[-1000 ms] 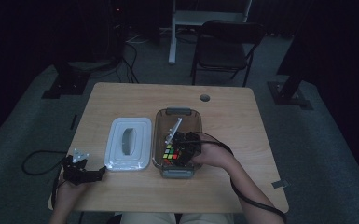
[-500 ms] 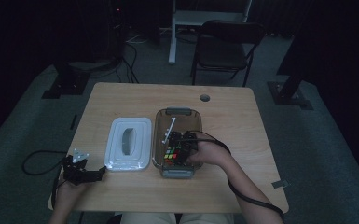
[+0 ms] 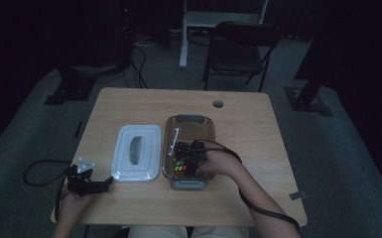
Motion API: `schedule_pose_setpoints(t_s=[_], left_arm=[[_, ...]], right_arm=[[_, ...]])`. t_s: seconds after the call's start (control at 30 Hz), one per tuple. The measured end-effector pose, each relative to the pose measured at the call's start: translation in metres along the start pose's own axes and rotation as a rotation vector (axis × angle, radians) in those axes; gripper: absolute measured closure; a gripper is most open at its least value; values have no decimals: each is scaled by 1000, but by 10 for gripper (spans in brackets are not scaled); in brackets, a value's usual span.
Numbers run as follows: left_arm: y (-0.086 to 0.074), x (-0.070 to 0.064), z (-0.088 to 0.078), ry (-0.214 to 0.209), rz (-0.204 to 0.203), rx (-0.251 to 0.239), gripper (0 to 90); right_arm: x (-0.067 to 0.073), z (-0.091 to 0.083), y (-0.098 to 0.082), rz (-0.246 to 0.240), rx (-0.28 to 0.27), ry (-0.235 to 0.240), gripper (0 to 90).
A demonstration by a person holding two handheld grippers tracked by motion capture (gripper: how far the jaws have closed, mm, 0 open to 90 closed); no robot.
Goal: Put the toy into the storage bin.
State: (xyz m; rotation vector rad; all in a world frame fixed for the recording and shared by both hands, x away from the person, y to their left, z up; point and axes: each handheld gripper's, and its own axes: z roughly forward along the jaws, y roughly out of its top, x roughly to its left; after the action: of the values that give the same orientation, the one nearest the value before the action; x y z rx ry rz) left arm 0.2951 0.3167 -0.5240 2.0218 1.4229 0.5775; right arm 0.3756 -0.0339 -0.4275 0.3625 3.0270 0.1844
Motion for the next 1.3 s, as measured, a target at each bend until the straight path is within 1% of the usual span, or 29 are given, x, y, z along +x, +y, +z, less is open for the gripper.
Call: schedule_pose_setpoints(t_s=[0.1, 0.17, 0.27, 0.3, 0.37, 0.43, 0.57, 0.67, 0.77, 0.8, 0.93, 0.97, 1.07, 1.17, 1.23, 1.27, 1.3], left_arm=[[0, 0, 0, 0, 0, -1, 5], [0, 0, 0, 0, 1, 1, 5], [0, 0, 0, 0, 0, 0, 5], [0, 0, 0, 0, 0, -1, 5], [0, 0, 0, 0, 0, 0, 5], [0, 0, 0, 0, 2, 1, 5], [0, 0, 0, 0, 0, 0, 5], [0, 0, 0, 0, 1, 0, 5], [0, 0, 0, 0, 1, 0, 5], [0, 0, 0, 0, 1, 1, 5], [0, 0, 0, 0, 1, 1, 5], [0, 0, 0, 0, 1, 1, 5], [0, 0, 0, 0, 1, 0, 5], [0, 0, 0, 0, -1, -1, 5], [0, 0, 0, 1, -2, -1, 5], [0, 0, 0, 1, -2, -2, 5], [0, 0, 0, 1, -2, -1, 5]], right_arm=[[1, 1, 4, -13, 5, 1, 335], [1, 4, 6, -10, 5, 14, 335], [1, 6, 8, -7, 16, 20, 335], [1, 6, 8, -6, 14, 21, 334], [0, 5, 8, 4, 4, 42, 331], [0, 4, 8, 3, -7, 43, 331], [-1, 4, 8, 8, -7, 56, 329], [-1, 3, 8, 9, -11, 56, 327], [-2, 0, 7, 21, -36, 62, 306], [-2, -1, 6, 27, -44, 54, 294], [-3, -7, 3, 42, -88, 53, 281], [-3, -8, 2, 40, -101, 53, 275], [-3, -13, -2, 50, -126, 47, 264], [-5, -17, -8, 68, -165, 45, 240], [-6, -19, -13, 85, -210, 44, 226], [-7, -20, -15, 91, -219, 51, 209], [-7, -21, -17, 97, -238, 46, 204]])
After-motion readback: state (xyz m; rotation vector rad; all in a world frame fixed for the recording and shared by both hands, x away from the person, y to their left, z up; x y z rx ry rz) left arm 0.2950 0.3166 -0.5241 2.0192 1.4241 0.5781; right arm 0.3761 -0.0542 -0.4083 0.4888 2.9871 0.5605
